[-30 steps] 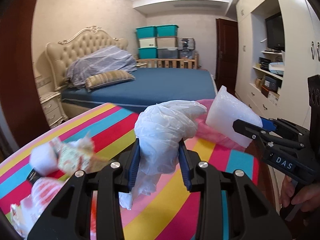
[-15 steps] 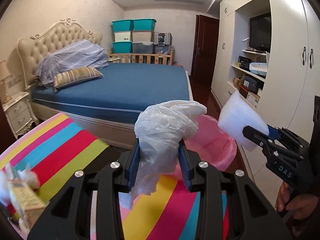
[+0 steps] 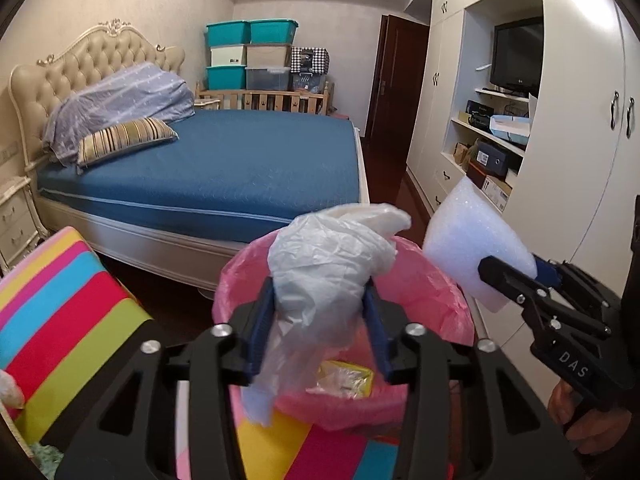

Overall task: Collect trash
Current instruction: 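Open the right gripper over the wastebasket while the left gripper opens to drop the plastic bag, then move both grippers back to the remaining trash on the table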

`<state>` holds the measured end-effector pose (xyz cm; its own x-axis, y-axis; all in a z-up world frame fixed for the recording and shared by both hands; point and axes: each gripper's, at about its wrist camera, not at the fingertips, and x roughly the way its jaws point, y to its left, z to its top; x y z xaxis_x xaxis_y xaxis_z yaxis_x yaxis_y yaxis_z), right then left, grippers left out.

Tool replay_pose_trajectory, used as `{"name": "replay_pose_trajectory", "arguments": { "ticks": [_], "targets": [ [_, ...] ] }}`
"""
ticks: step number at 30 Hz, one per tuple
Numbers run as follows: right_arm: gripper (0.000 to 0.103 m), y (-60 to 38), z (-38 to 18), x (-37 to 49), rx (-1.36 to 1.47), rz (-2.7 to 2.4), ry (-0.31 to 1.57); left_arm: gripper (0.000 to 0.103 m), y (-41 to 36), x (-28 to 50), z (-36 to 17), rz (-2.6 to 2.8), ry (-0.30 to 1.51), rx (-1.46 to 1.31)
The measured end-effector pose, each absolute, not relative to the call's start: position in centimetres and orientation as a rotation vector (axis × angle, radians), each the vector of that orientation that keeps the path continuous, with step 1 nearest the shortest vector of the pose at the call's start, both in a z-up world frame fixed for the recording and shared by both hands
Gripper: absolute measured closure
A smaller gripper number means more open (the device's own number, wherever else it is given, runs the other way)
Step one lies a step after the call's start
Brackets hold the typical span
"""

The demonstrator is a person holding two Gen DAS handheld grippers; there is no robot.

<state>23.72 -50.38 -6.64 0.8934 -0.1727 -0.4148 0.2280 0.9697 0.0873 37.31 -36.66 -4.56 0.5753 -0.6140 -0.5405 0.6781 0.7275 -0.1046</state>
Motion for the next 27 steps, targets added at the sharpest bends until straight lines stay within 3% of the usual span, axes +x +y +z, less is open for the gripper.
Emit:
{"name": "replay_pose_trajectory", "arguments": {
  "ticks": [1,3,13,27],
  "targets": [
    [0.044,-50.5,-6.8,24.3,0.142,-0.206,0.426,0.043,-36.8,37.7,-4.7,-0.756,0.585,0.111],
    [0.034,-50.8,-6.8,24.7,0.157,-0.213,0.419,0.033,-36.7,38.2,-4.7,-0.746,0.574,0.099],
    [0.034,-50.5,-6.7,22.4,0.165,-0.215,0.404,0.005,-31.3,37.2,-3.0,-0.607,0.508,0.078],
    [0.026,-41.2,-7.1,21.5,0.136,-0.063,0.465,0.005,-20.5,30.8,-0.8,-0.440,0.456,0.070]
  ]
}}
